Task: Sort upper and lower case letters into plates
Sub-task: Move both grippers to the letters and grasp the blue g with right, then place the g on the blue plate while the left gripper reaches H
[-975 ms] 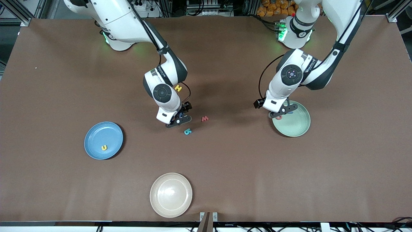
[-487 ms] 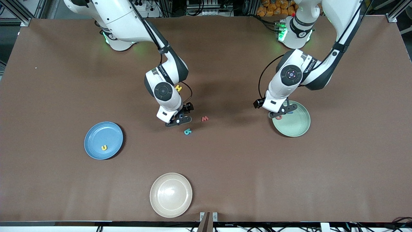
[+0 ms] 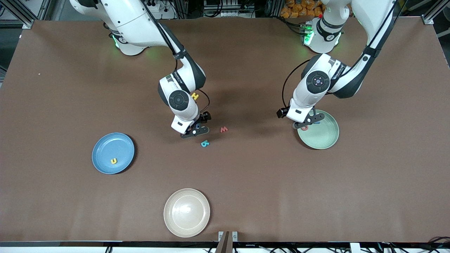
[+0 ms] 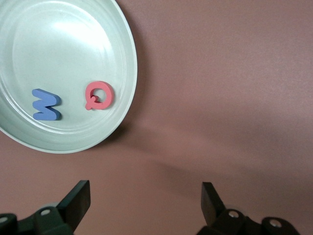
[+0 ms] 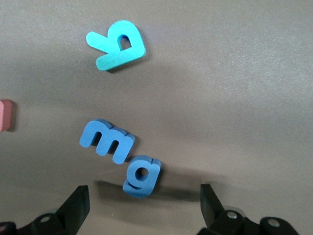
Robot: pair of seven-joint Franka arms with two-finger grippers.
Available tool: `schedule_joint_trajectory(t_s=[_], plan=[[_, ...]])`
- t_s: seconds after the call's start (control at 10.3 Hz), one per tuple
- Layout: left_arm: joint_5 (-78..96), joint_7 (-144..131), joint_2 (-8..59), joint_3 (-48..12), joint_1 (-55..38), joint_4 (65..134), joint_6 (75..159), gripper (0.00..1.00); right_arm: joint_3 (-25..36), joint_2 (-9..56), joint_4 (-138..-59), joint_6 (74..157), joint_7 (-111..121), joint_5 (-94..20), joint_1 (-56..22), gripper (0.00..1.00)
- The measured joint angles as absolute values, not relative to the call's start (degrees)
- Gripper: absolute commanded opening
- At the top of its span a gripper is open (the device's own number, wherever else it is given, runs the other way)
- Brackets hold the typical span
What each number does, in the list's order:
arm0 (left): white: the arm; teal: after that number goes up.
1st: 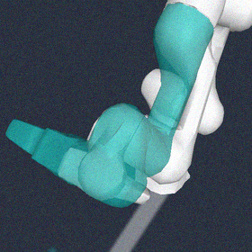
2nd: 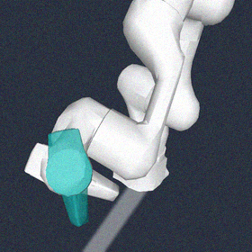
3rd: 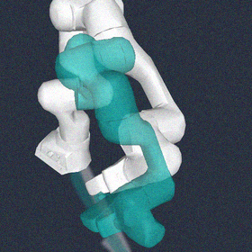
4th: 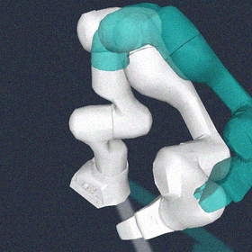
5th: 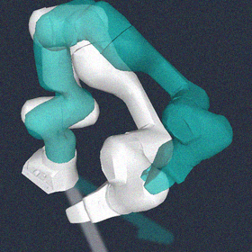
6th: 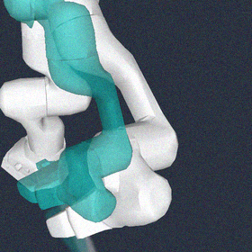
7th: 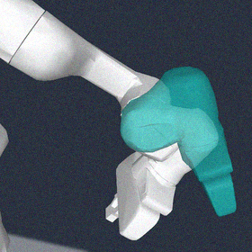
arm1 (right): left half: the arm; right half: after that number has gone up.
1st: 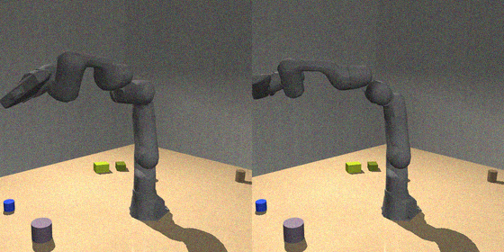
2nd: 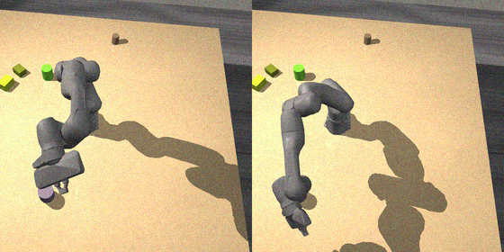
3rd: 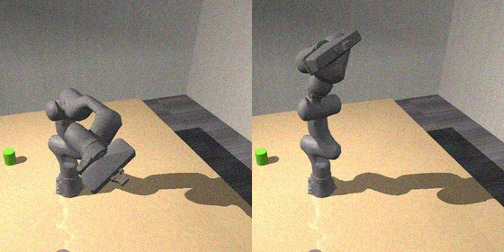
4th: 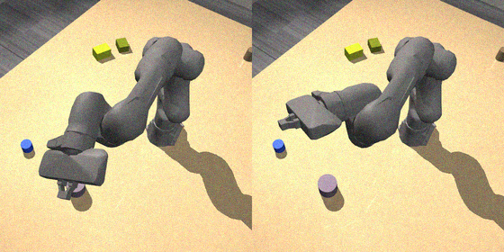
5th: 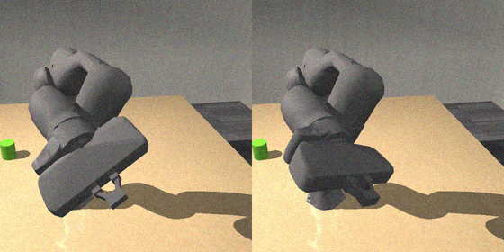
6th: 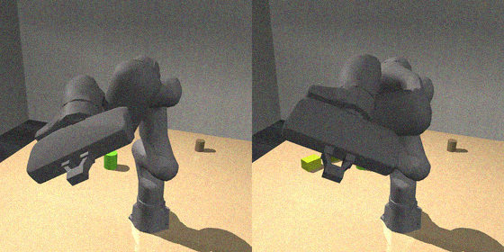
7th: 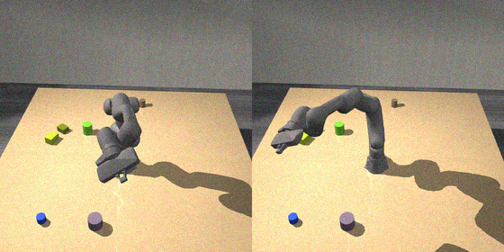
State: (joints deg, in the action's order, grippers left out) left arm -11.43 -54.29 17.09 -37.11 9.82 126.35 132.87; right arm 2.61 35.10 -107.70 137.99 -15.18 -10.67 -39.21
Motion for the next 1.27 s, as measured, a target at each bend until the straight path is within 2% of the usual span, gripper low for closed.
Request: schedule_joint_trajectory(t_s=[0.49, 0.58, 0.68, 1.27], plan=[[-11.4, -54.3, 17.1, -37.1, 9.8, 126.3, 132.9, 1.0, 2.7, 36.0, -107.4, 138.7, -15.2, -10.7, -39.2, 1.0], [-11.4, -54.3, 17.1, -37.1, 9.8, 126.3, 132.9, 1.0, 2.7, 36.1, -107.2, 138.7, -15.2, -10.7, -39.2, 0.79], [-11.4, -54.3, 17.1, -37.1, 9.8, 126.3, 132.9, 1.0, 2.7, 36.2, -107.1, 138.7, -15.2, -10.7, -39.2, 0.01], [-11.4, -54.3, 17.2, -37.1, 9.8, 126.3, 132.9, 1.0, 3.0, 35.7, -106.0, 138.3, -15.3, -10.7, -39.2, 0.0]])
